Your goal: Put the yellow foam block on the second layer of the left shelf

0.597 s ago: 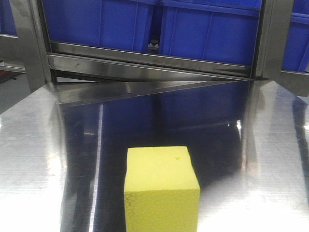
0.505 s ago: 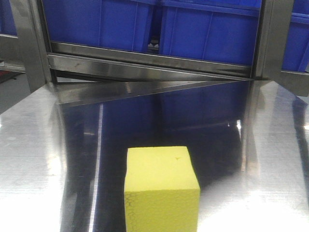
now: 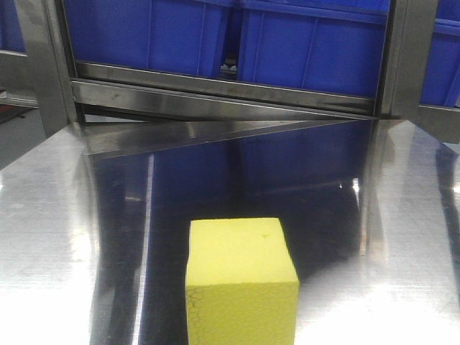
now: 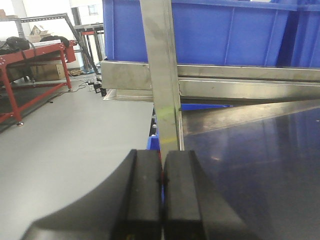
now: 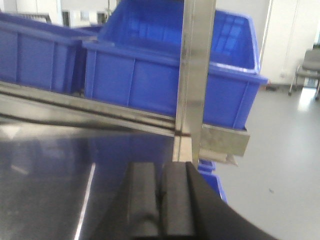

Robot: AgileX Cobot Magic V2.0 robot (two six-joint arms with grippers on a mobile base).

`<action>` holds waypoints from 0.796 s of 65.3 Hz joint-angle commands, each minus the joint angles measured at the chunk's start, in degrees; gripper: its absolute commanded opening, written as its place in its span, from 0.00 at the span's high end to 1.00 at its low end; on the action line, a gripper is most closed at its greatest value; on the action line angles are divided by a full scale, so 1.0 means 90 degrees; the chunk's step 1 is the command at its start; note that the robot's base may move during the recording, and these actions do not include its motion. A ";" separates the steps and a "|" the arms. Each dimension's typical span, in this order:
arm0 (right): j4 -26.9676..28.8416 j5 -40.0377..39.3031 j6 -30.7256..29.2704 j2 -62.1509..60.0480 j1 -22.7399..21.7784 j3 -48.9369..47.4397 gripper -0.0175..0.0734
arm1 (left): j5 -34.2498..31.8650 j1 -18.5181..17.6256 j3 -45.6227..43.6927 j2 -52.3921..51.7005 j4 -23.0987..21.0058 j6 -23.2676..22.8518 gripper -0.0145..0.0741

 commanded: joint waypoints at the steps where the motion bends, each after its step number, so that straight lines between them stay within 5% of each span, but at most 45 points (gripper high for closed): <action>1: -0.0037 0.0210 -0.0022 0.0006 0.0005 -0.0650 0.75 | -0.0522 -0.0020 0.0159 -0.0137 -0.0039 -0.0030 0.68; 11: -0.0037 0.1393 -0.0022 0.0531 0.0005 -0.1443 0.75 | -0.0522 -0.0020 0.0159 -0.0137 -0.0039 -0.0030 0.68; 26: -0.0018 0.0804 -0.0003 0.1648 0.0371 -0.2007 0.75 | -0.0522 -0.0020 0.0159 -0.0137 -0.0039 -0.0030 0.68; 39: -0.0018 0.1085 0.0832 0.2969 0.1512 -0.2695 0.75 | -0.0522 -0.0020 0.0159 -0.0137 -0.0039 -0.0030 0.68; 52: -0.0018 0.1145 0.0868 0.4390 0.2798 -0.3215 0.67 | -0.0522 -0.0020 0.0159 -0.0137 -0.0039 -0.0030 0.68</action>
